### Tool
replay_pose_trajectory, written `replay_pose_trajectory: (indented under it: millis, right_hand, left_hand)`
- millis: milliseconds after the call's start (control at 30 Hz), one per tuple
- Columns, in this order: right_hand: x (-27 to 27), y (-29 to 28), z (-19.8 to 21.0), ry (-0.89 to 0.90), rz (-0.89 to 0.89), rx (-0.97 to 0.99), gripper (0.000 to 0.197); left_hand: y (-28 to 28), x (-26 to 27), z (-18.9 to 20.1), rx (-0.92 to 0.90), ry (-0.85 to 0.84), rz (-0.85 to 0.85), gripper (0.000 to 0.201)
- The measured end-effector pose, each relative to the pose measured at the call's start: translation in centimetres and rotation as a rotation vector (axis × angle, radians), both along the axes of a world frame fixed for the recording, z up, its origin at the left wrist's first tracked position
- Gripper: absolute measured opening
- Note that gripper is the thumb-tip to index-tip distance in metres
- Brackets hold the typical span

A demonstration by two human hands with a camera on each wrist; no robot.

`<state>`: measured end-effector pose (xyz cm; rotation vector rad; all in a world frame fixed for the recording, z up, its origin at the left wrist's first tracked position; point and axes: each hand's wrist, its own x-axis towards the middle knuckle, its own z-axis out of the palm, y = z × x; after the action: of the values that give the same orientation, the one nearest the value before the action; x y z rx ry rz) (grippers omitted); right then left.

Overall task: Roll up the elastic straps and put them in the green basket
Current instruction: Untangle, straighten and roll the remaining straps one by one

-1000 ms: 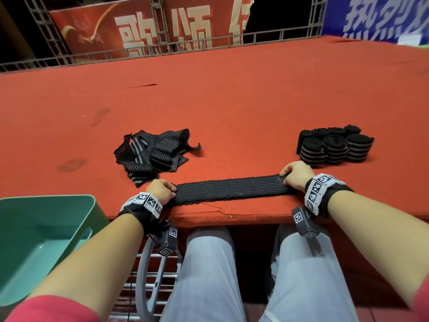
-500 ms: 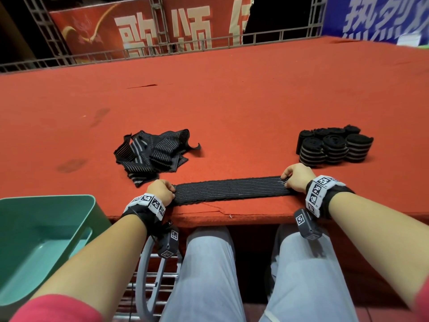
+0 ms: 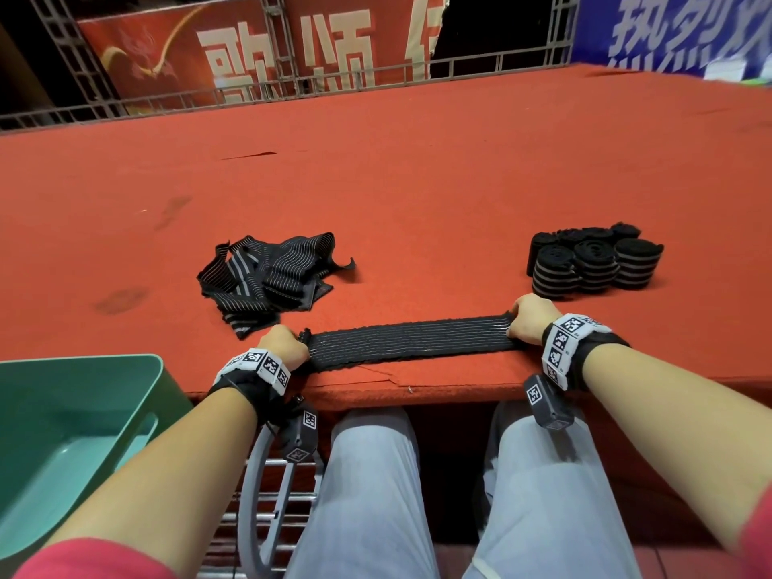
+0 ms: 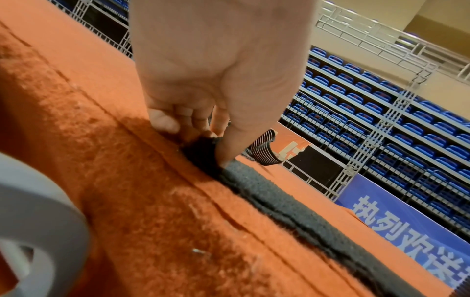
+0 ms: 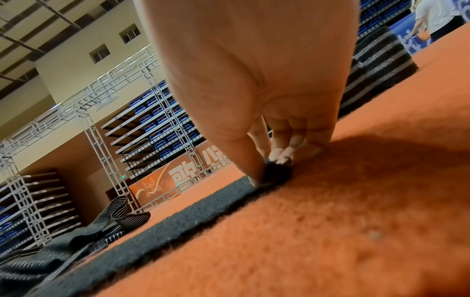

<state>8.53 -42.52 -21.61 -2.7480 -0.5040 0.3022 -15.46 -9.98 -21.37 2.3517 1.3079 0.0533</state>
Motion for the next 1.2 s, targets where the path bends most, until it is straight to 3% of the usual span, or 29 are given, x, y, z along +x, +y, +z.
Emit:
replay_pose_trajectory:
  millis: [200,367,467,633,767,833,1033,1200]
  right_hand:
    - [0.0,0.1,0.2,0.048,-0.026,0.045,0.008]
    - [0.9,0.9,0.4,0.065,-0.059,0.198,0.01]
    - [1.7,2.1,0.7,0.087,-0.1,0.323,0.014]
    - [3.9,4.5,1.3,0.03,-0.108,0.478,0.02]
    - [6.1,6.6,1.7,-0.017,-0.128,0.585,0.026]
    - [7.3,7.8,1.8,-0.029,-0.134,0.61,0.028]
    - [11.3,11.4,1.5,0.006,-0.158,0.673,0.039]
    - [14.0,14.1,1.2,-0.018,-0.127,0.612,0.05]
  left_hand:
    - [-0.3,-0.2,0.2,-0.037,-0.023,-0.069,0.018]
    - [0.6,-0.8,-0.1,-0.203,-0.273,0.022,0.006]
    - [0.4,-0.5,-0.2,-0.332,-0.413,0.049,0.014]
    - [0.5,0.7,-0.6,-0.391,-0.596,0.117,0.022]
    - [0.7,1.7,-0.7,-0.429,-0.686,0.104,0.049]
    - [0.9,2.3,-0.7,-0.443,-0.695,0.096,0.053]
    - [1.2,4.3,-0.7,-0.469,-0.737,0.165,0.041]
    - [1.5,6.1,-1.1,-0.426,-0.753,0.215,0.026]
